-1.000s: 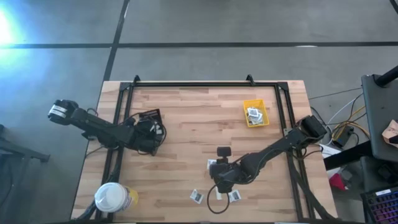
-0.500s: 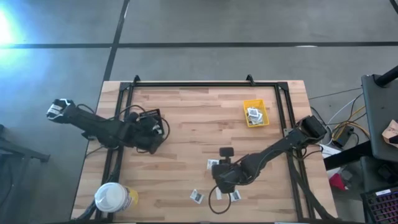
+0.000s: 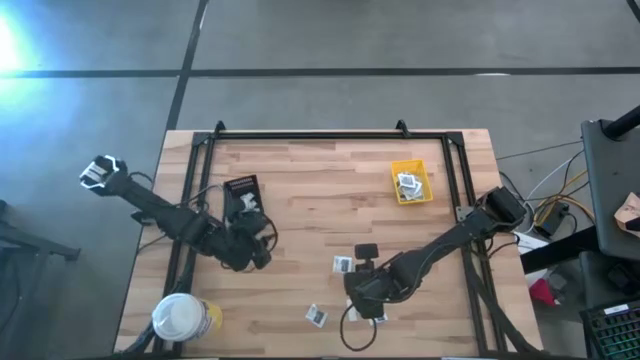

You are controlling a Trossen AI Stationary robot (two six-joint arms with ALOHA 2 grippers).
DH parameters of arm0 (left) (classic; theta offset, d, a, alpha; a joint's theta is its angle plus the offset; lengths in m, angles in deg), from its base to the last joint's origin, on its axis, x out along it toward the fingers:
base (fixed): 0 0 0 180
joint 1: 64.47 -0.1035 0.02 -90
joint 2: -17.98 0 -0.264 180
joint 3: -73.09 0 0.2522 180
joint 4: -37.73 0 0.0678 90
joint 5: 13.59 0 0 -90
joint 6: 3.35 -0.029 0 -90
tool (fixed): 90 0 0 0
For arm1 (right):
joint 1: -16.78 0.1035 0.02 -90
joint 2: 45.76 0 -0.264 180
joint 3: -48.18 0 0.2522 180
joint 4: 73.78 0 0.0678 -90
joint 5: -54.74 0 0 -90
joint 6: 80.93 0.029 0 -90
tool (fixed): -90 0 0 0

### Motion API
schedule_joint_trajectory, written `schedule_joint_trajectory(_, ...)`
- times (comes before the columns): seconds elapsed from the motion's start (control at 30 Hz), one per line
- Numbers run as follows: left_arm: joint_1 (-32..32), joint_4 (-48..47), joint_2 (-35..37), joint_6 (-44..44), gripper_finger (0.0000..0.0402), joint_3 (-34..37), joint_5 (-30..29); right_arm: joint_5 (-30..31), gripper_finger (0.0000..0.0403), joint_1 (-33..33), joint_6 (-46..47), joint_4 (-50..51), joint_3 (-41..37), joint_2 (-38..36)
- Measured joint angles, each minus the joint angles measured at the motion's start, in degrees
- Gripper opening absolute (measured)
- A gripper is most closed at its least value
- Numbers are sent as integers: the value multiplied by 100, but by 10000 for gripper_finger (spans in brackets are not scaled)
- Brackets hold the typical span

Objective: Pick & Place First Aid Supplies
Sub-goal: Put the black pad into the yellow bin

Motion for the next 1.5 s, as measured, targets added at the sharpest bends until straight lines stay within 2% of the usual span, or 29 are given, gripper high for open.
schedule_joint_trajectory(0.2,293,564,-420,-281,179,0,321,2,63,-41,-219,-38,0,0)
schedule_joint_trajectory(0.47,512,580,-1033,-138,177,-166,1067,-19,79,-394,-825,-59,0,0)
schedule_joint_trajectory(0.6,578,296,-1184,35,177,-308,1370,-425,88,-703,-1090,-59,0,0)
schedule_joint_trajectory(0.7,624,-142,-1196,290,177,-363,1413,-620,91,-947,-1306,-59,0,0)
schedule_joint_trajectory(0.93,749,-846,-1180,959,176,-323,1538,-642,90,-1410,-1867,-48,98,0)
schedule_joint_trajectory(1.23,898,-838,-1180,1336,176,-297,1739,-662,95,-1767,-2440,114,464,13)
schedule_joint_trajectory(1.5,929,-833,-1180,1398,176,-245,1739,-875,95,-1822,-2540,86,485,195)
